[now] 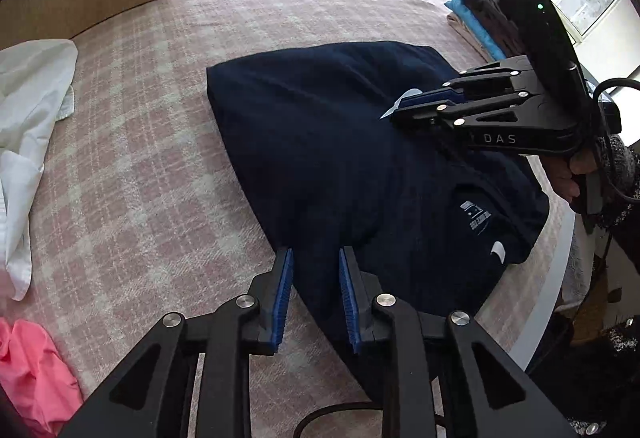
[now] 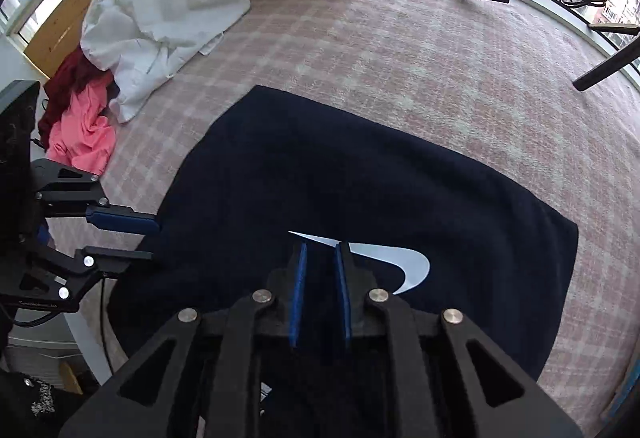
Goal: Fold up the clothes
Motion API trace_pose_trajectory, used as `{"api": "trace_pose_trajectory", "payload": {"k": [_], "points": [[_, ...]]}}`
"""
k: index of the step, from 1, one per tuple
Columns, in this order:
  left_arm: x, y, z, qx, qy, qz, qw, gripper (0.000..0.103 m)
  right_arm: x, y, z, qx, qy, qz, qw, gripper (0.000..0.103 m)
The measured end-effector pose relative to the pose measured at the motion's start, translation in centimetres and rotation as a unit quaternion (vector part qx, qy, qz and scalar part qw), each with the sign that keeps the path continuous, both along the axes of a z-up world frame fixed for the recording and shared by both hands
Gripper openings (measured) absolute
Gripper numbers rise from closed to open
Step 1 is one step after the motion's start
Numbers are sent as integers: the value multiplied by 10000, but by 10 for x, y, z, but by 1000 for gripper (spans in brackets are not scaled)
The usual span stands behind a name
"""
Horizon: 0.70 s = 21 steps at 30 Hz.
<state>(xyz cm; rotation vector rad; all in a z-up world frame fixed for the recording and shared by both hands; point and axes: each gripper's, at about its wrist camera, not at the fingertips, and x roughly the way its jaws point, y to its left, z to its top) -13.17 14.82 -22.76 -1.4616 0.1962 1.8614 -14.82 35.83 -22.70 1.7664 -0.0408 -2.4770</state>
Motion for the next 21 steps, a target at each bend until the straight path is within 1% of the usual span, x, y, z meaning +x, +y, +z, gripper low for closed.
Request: {"api": "trace_pose_trajectory", "payload": {"k": [2, 3, 6, 8, 9, 10, 12, 14, 17, 18, 19, 20, 21], "points": [[9, -22, 10, 121, 67, 220, 9997, 21, 13, 4, 12, 62, 38, -27, 10000, 16], [14, -34, 16, 175, 135, 318, 9992, 22, 20, 5, 18, 100, 45, -35, 9999, 20], [34, -54, 22, 311, 69, 369, 9988, 22, 52, -15, 32, -543, -26, 169, 9984, 20], [47, -57, 22, 383, 62, 269, 9989, 22, 72, -41, 33, -1279, -234, 475, 9904, 20], [53, -57, 20, 416, 62, 215, 9989, 22, 82, -58, 32, -1480, -323, 614, 9865, 22], [58, -56, 19, 448, 62, 161, 9988, 22, 89, -72, 28, -1456, -385, 723, 9860, 26], [67, -54, 16, 502, 49, 56, 9987, 22, 98, -93, 19, -1320, -494, 876, 9861, 29], [71, -50, 11, 530, 7, -41, 9986, 22, 100, -106, 10, -1187, -595, 950, 9866, 29], [75, -43, 4, 537, -25, -192, 9984, 22, 89, -115, 11, -1257, -693, 916, 9854, 29], [76, -40, 2, 536, -33, -237, 9983, 22, 85, -120, 12, -1447, -735, 911, 9825, 25], [77, -38, 0, 514, -14, -268, 9983, 22, 85, -119, 15, -1708, -800, 949, 9775, 5], [78, -37, -1, 512, 15, -321, 9982, 22, 87, -115, 18, -1976, -868, 995, 9713, 4], [79, -35, -2, 529, 40, -391, 9978, 23, 89, -112, 23, -2011, -841, 1048, 9703, 4]]}}
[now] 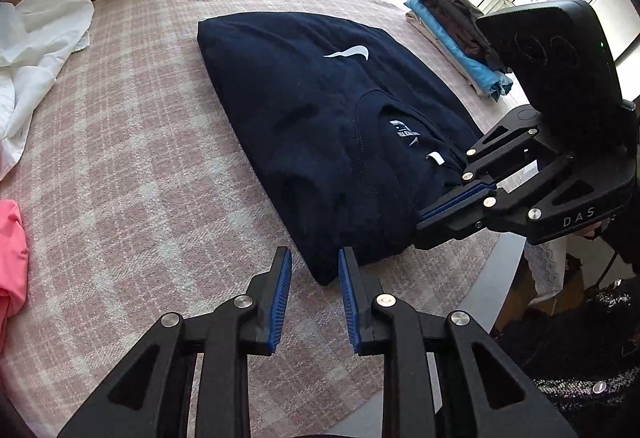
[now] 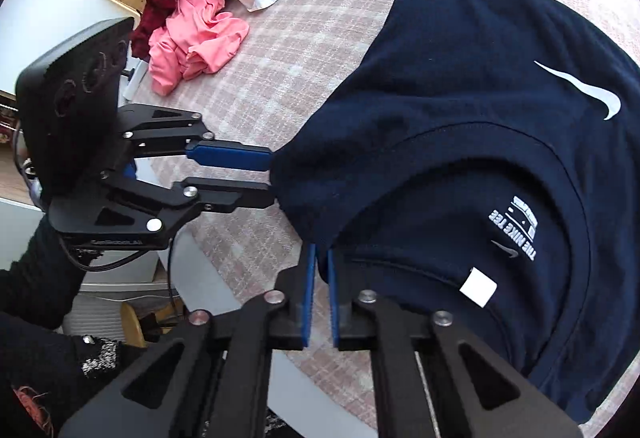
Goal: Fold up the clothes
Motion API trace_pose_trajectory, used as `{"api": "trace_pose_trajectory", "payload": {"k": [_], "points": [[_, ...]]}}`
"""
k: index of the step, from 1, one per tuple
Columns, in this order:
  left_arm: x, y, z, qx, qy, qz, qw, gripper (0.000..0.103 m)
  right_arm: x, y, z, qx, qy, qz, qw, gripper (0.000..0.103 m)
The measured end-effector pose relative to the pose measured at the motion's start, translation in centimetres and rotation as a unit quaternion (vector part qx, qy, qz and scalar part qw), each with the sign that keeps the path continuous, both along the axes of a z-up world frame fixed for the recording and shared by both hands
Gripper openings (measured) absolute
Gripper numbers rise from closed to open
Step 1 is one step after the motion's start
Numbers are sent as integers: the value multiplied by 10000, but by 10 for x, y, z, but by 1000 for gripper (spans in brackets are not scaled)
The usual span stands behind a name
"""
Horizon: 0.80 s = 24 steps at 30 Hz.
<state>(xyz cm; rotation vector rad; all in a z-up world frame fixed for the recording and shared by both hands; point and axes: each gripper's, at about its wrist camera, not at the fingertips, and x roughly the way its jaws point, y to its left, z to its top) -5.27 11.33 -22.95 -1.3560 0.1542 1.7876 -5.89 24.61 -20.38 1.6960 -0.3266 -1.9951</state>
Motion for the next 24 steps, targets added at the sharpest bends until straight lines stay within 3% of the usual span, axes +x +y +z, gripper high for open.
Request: {"api": "trace_pose_trajectory", "payload": {"k": [5, 7, 16, 20, 24], "points": [[-2, 5, -6, 81, -19, -31, 10000, 23, 3, 11, -2, -13, -136, 6, 9999, 4], [2, 7, -4, 194, 27, -137, 9997, 7, 4, 7, -10, 193, -213, 92, 9995, 4], [5, -5, -11, -103, -15, -73, 9999, 3, 7, 16, -19, 833, -529, 340, 9945, 7], [2, -14, -3, -252, 25, 28, 9997, 3, 5, 26, 5, 859, -187, 317, 9956, 7], [-7, -5, 28, -33, 342, 77, 9994, 3, -9, 56, 34, 886, 500, -198, 9946, 7]]}}
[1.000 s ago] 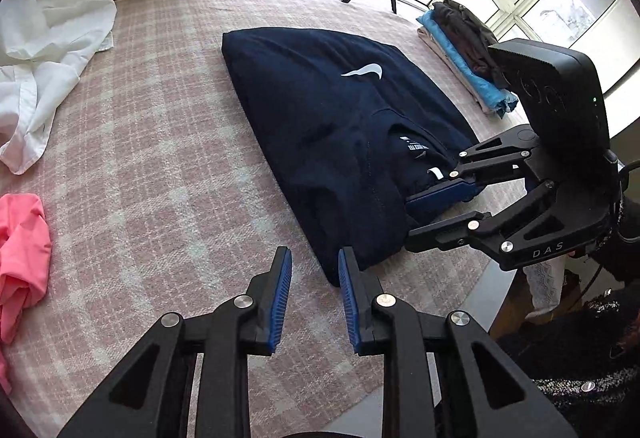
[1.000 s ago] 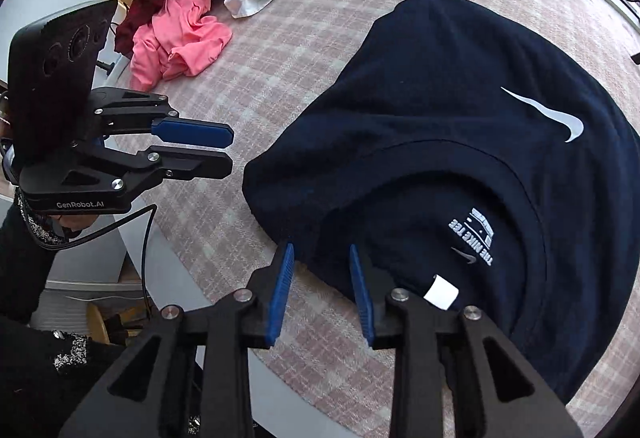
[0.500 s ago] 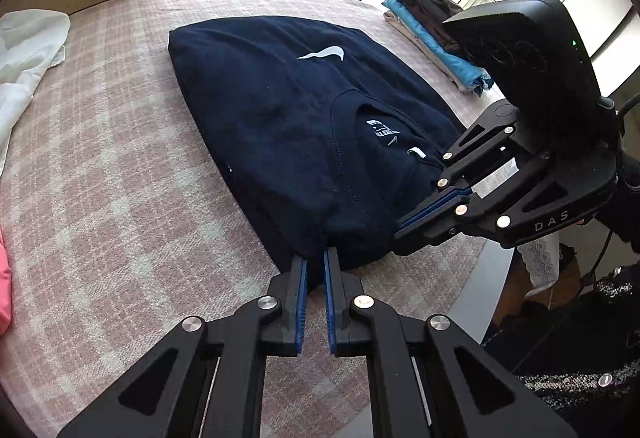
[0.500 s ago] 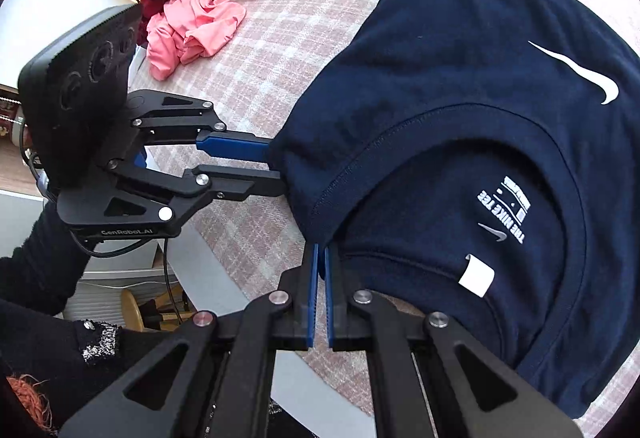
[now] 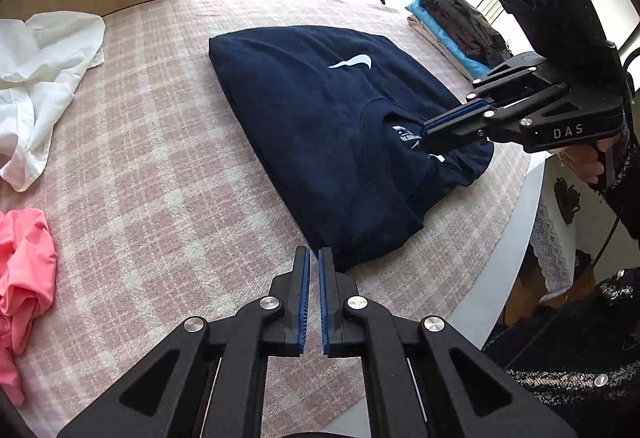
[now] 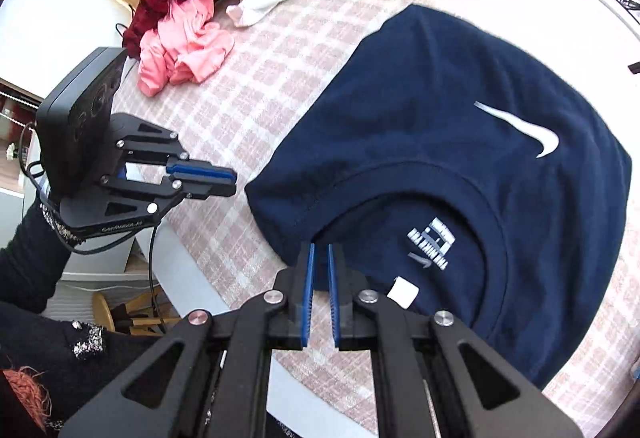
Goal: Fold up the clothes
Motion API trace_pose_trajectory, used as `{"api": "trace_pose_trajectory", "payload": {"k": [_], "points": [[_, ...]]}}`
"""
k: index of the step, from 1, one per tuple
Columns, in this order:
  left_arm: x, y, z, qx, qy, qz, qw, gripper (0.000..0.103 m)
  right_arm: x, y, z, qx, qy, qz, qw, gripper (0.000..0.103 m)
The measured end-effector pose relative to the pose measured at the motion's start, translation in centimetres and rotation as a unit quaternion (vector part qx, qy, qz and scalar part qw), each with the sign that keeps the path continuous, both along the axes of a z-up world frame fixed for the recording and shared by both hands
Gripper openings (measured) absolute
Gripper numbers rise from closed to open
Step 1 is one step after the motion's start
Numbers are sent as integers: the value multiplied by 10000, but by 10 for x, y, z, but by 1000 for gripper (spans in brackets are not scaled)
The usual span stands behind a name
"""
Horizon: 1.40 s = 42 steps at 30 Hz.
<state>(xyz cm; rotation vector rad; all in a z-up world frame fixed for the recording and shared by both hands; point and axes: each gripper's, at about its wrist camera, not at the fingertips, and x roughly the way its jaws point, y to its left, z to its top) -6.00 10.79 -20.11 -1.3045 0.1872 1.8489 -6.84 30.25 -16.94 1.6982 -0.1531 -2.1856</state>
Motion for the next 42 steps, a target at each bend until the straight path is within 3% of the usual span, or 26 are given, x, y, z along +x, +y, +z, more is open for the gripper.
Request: {"api": "trace_pose_trajectory", "payload": {"k": [4, 7, 9, 11, 12, 14, 16, 18, 20, 24, 32, 36, 40, 42], "points": [[-16, 34, 6, 99, 118, -227, 9996, 7, -6, 54, 16, -4, 388, -888, 9953, 7], [-27, 48, -18, -201, -78, -324, 9992, 7, 9, 99, 4, 129, 312, -1519, 9878, 7], [-24, 50, -36, -503, -58, -401, 9979, 8, 18, 115, -22, 159, -34, -1650, 9862, 7], [-25, 45, -31, -603, -149, -349, 9975, 10, 24, 108, -58, 914, -470, -1561, 9824, 7], [-26, 43, -25, -647, -127, -299, 9974, 8, 29, 110, -56, 913, -431, -1608, 9818, 4], [-19, 42, -10, -558, 16, -372, 9977, 9, 41, 115, -43, 677, -248, -1748, 9820, 7], [-8, 45, 5, -451, 157, -532, 9974, 16, 52, 100, -26, 387, 19, -1451, 9887, 11], [5, 54, 13, -357, 180, -826, 9958, 24, 60, 80, -14, 102, 169, -1107, 9937, 21], [13, 65, 13, -365, 153, -1044, 9937, 24, 63, 56, -13, -168, 128, -769, 9968, 22], [20, 83, 2, -671, 193, -1276, 9894, 24, 53, 25, -20, -149, 246, -543, 9981, 22], [-6, 59, -8, -750, -54, -909, 9930, 24, 57, -7, -39, 799, 523, 287, 9950, 26], [-7, 65, -17, -887, -38, -1069, 9903, 24, 79, -9, -27, 968, 881, 924, 9871, 48], [-10, 70, -23, -916, -87, -1115, 9895, 24, 76, -13, -39, 1299, 939, 1139, 9805, 50], [-12, 69, -25, -914, -127, -1109, 9895, 24, 67, -16, -48, 1191, 762, 1111, 9837, 49]]}}
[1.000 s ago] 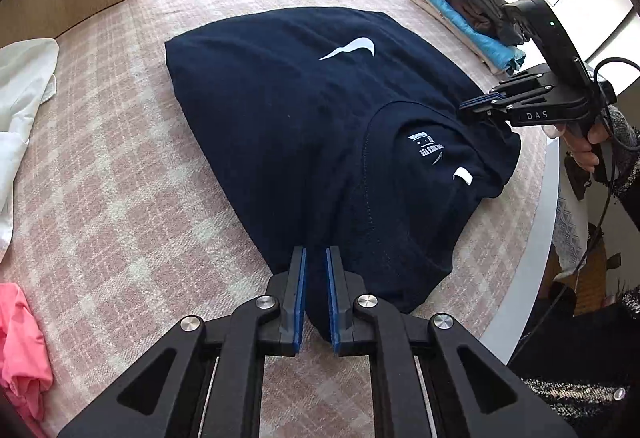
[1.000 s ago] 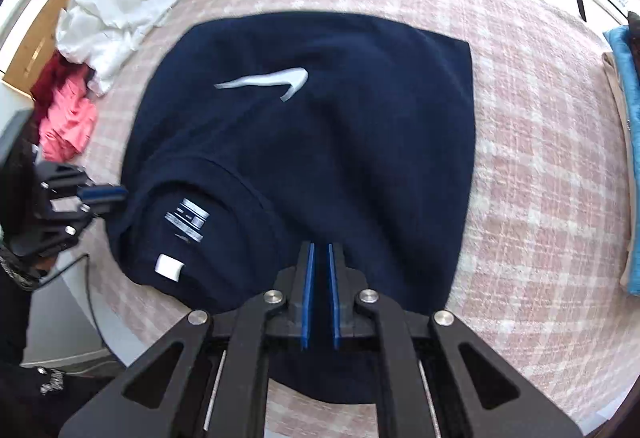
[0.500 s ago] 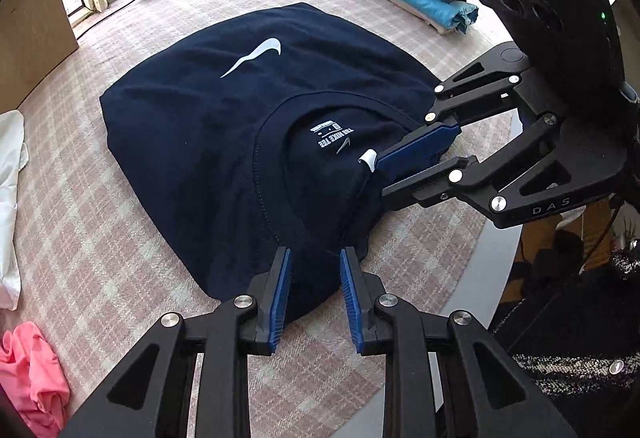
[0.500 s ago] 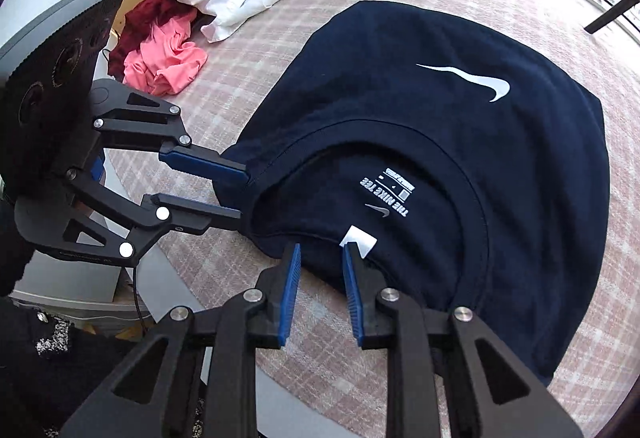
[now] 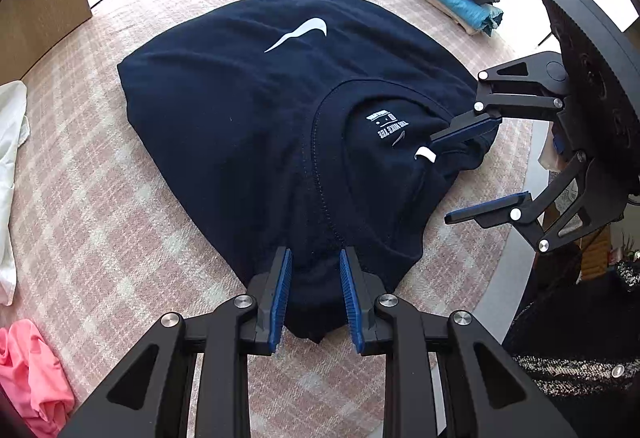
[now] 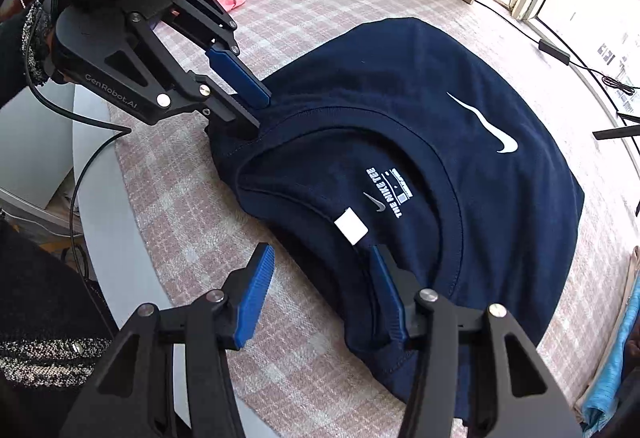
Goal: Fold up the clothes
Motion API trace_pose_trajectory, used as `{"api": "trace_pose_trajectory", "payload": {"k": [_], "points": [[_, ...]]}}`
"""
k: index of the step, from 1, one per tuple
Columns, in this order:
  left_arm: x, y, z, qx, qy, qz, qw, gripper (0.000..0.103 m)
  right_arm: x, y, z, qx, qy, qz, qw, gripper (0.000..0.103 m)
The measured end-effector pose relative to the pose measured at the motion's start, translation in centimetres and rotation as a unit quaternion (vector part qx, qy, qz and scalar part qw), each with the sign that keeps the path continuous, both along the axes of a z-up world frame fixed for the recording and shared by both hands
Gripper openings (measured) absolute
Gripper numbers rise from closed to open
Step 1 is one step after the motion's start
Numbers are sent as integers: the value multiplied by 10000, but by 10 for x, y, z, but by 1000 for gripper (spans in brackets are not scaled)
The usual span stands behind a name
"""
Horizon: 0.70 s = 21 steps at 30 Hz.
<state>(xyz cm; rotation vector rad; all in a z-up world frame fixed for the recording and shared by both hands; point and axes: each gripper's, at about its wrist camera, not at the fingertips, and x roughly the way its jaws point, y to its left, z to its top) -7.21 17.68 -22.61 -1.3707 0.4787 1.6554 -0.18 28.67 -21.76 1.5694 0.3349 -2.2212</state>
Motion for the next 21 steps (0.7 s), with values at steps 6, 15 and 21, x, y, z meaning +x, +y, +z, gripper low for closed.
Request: {"api": "trace_pose_trajectory", "payload": {"k": [6, 15, 21], "points": [[-2, -3, -3, -8, -37, -4, 10000, 24, -7, 29, -1, -551, -567, -224, 9966, 18], [-3, -5, -5, -46, -49, -45, 10000, 24, -1, 43, 19, -632, -814, 45, 9947, 3], [-1, 8, -7, -72, -61, -58, 9999, 25, 7, 51, 20, -352, -1128, 317, 9925, 3]]}}
